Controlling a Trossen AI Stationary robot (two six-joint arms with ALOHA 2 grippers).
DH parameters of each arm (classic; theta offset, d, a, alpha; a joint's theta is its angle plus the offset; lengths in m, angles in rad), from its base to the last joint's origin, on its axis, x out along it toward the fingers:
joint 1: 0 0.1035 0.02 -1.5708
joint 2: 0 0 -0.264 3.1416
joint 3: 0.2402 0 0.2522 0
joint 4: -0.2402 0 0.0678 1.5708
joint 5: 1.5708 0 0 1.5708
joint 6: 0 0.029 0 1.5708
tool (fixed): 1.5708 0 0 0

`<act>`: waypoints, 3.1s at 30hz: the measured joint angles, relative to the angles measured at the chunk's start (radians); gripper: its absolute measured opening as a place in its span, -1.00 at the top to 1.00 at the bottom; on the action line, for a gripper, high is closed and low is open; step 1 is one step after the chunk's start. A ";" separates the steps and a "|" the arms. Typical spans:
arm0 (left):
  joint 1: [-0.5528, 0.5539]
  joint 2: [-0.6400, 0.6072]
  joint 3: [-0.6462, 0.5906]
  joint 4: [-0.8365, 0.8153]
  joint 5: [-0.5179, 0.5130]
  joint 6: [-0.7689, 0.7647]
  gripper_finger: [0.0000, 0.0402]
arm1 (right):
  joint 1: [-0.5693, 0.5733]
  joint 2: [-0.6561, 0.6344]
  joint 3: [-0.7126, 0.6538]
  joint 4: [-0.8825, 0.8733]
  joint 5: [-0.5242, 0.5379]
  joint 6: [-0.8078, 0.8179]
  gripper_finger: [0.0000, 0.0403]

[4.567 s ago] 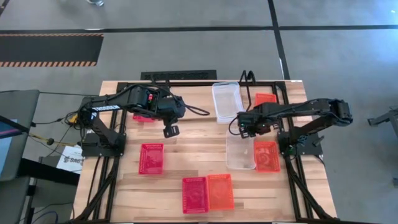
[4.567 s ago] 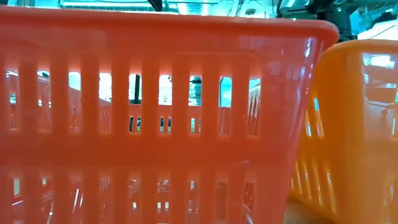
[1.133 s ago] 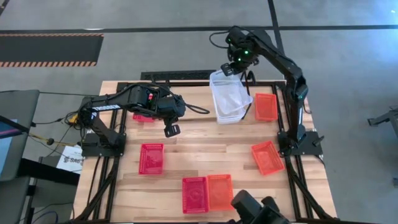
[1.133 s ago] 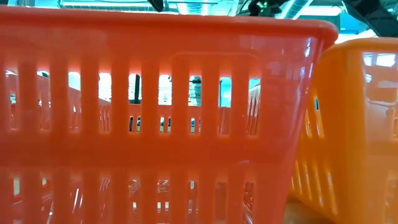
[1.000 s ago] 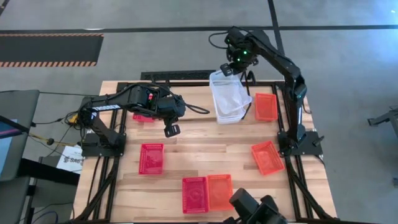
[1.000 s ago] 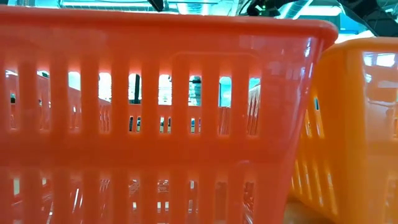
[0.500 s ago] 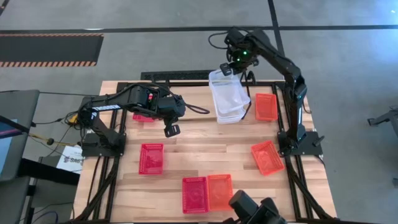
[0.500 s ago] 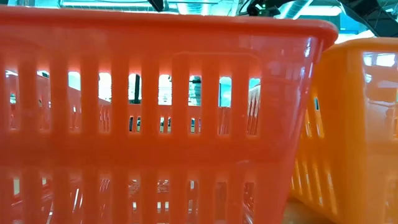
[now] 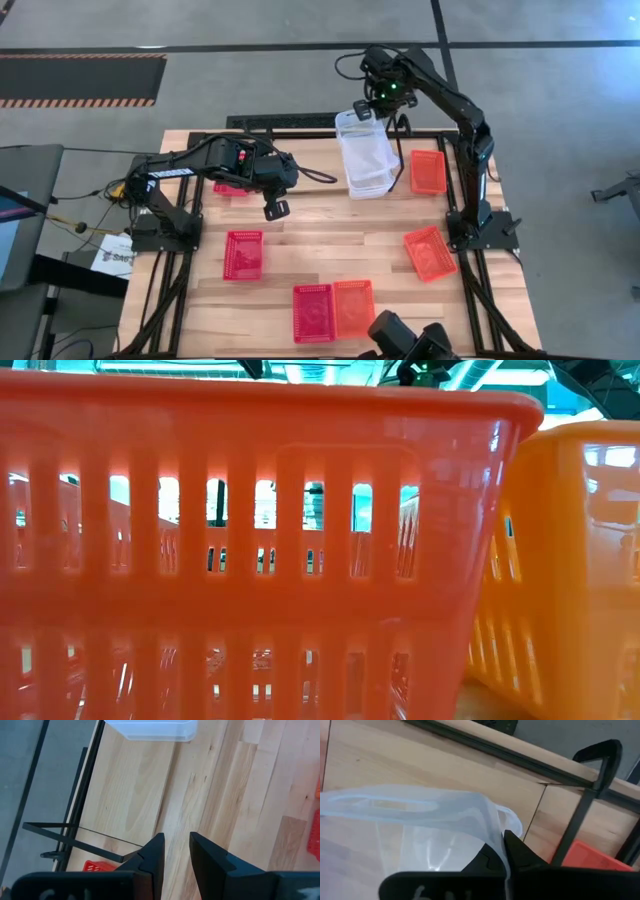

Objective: Stack baskets on shelf by color
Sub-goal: Stack the white bin on top of the white bins on the shelf

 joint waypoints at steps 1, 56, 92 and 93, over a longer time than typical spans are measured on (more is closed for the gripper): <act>0.000 0.000 0.000 -0.001 0.000 0.000 0.60 | 0.003 0.000 0.000 0.000 0.003 0.002 1.00; 0.000 0.000 0.000 -0.041 -0.002 -0.047 0.60 | -0.040 -0.265 -0.455 0.203 -0.008 0.060 1.00; 0.000 0.000 0.000 -0.042 0.013 -0.072 0.60 | -0.017 -0.149 -0.424 0.251 -0.069 -0.023 0.77; 0.000 0.000 0.000 -0.042 0.014 -0.072 0.60 | -0.017 -0.149 -0.412 0.246 -0.068 -0.031 0.77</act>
